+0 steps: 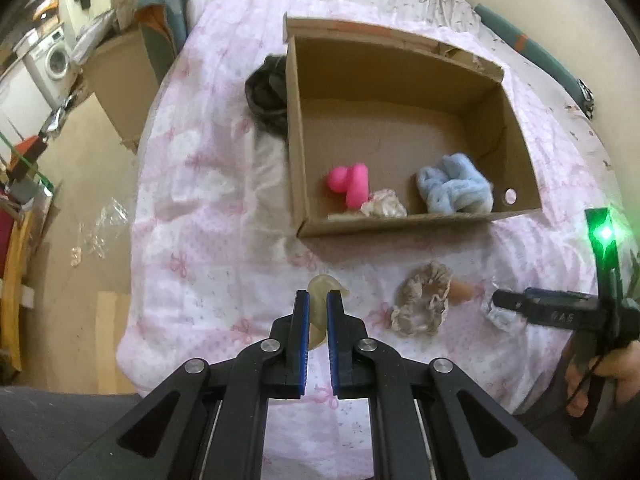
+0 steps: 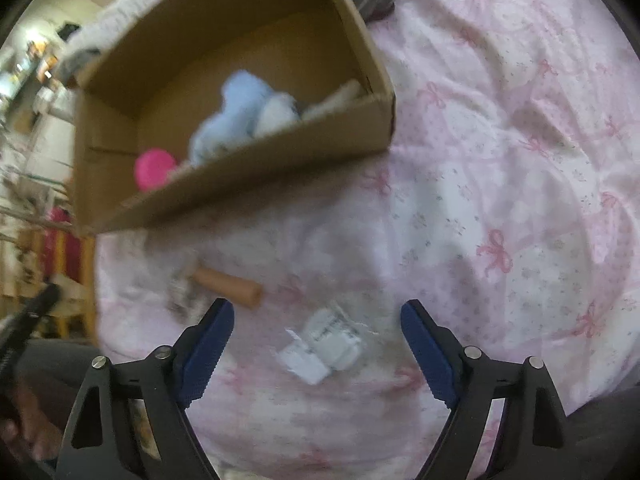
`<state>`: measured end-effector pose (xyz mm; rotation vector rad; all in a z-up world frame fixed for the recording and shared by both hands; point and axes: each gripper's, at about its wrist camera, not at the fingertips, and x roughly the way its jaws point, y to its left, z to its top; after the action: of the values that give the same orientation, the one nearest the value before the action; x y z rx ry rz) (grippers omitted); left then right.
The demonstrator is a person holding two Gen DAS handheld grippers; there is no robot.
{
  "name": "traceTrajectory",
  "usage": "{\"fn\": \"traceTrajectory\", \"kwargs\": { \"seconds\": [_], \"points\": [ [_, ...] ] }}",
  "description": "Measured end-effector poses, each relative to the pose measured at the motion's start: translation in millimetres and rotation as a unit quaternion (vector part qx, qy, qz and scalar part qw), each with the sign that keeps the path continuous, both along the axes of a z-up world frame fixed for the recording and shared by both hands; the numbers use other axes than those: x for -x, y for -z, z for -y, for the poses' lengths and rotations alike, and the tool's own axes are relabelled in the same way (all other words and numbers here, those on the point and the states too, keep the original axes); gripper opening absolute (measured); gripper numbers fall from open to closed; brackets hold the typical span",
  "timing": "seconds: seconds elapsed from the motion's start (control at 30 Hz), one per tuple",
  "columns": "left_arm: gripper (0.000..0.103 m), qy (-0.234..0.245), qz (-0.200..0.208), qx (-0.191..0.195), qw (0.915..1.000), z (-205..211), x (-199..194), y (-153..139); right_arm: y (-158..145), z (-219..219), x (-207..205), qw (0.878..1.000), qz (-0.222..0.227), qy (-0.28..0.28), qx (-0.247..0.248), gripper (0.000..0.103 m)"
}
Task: Organize soft objects
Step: 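Withdraw both tools from the box back over the remaining items, then lower the right tool onto the clear plastic bag and close it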
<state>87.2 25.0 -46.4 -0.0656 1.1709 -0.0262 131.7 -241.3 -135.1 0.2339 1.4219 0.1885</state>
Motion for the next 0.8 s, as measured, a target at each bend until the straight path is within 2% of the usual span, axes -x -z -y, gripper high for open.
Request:
{"fn": "traceTrajectory", "kwargs": {
  "seconds": [0.1, 0.23, 0.37, 0.43, 0.5, 0.57, 0.67, 0.8],
  "points": [
    [0.008, -0.011, 0.004, -0.003, 0.9999, 0, -4, 5, 13, -14, 2, 0.999, -0.027, -0.033, 0.033, 0.091],
    [0.008, -0.012, 0.009, 0.007, 0.9999, 2, -6, 4, 16, -33, 9, 0.993, -0.018, -0.079, 0.087, 0.089],
    [0.008, -0.007, 0.009, 0.005, 0.9999, 4, -5, 4, 23, -54, 18, 0.982, -0.016, -0.127, 0.139, 0.089],
    [0.008, -0.005, 0.008, 0.003, 0.9999, 4, -5, 5, 24, -60, 21, 0.979, -0.014, -0.140, 0.146, 0.082],
    [0.008, -0.007, 0.005, 0.000, 1.0000, 4, -5, 7, 21, -64, 24, 0.979, -0.008, -0.143, 0.143, 0.061],
    [0.008, -0.009, 0.003, -0.002, 0.9999, 4, -5, 8, 19, -66, 26, 0.980, -0.003, -0.144, 0.139, 0.052],
    [0.008, -0.011, 0.007, -0.002, 0.9999, 4, -5, 7, 12, -70, 30, 0.981, 0.004, -0.151, 0.123, 0.041],
    [0.008, -0.010, 0.009, 0.000, 0.9999, 4, -4, 6, -15, -60, 31, 0.984, 0.023, -0.148, 0.093, 0.038]
  ]
}}
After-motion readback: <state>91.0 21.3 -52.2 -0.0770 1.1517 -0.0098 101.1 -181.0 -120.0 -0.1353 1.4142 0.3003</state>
